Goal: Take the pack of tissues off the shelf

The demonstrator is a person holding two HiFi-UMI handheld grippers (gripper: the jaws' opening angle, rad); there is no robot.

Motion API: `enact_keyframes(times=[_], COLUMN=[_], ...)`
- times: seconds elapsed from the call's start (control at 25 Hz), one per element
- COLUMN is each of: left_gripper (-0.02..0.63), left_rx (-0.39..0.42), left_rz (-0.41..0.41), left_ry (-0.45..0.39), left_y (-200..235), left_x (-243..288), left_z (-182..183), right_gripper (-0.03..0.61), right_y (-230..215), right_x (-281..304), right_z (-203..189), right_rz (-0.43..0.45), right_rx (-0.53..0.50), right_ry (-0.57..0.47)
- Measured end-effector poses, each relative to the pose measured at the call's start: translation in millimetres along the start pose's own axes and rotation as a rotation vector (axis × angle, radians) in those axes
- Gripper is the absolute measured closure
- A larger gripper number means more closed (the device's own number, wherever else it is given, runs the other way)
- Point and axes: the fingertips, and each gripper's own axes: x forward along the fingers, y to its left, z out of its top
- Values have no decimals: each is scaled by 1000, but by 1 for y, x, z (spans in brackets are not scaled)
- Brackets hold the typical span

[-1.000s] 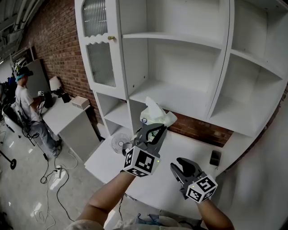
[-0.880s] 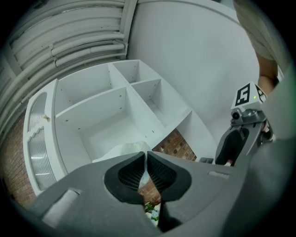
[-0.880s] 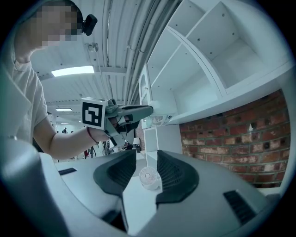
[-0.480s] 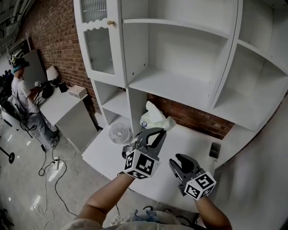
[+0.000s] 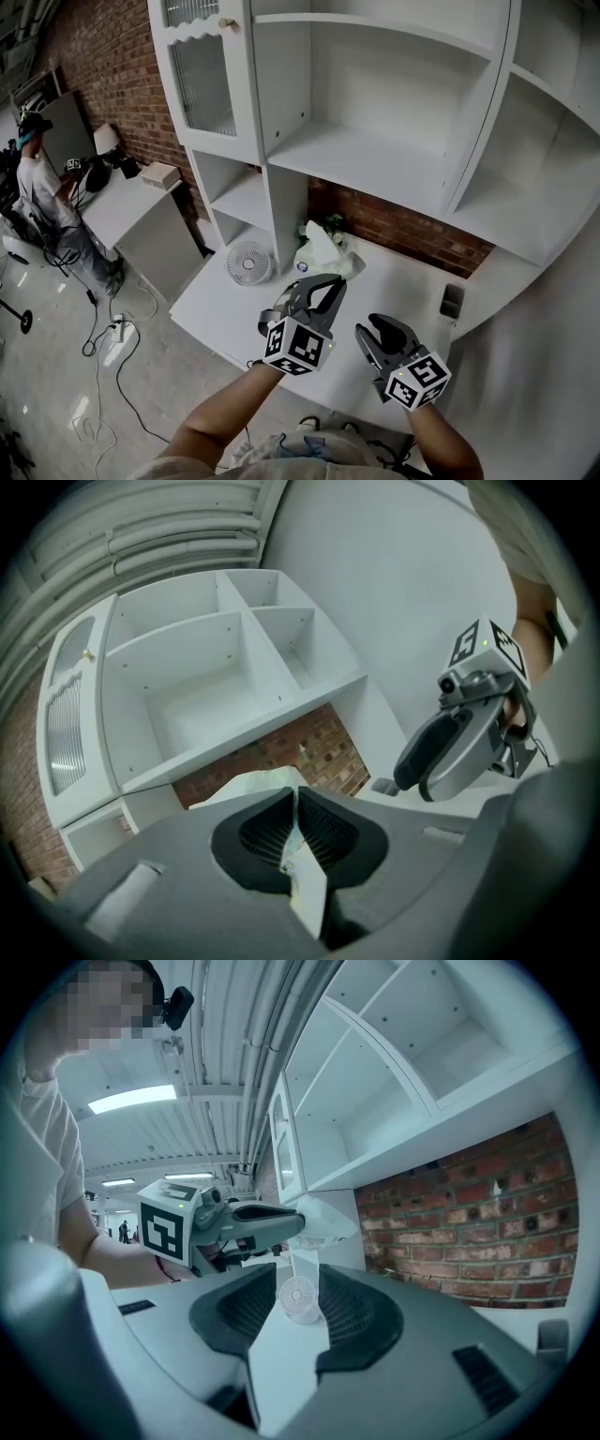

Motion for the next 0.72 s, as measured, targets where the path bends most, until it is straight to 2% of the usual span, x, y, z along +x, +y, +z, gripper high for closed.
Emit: enact_keyframes(times=[0.72], left_gripper=[589], left_rx=[-57], left_rz=[-54], left_ry=[66], left_y=[-41], left_x=[18], left_z=[-69], right_gripper=[440], right_y=[-24], right_x=[17], right_z=[-43], right_rz=[-27], right_rx=[21], right_ry=[82])
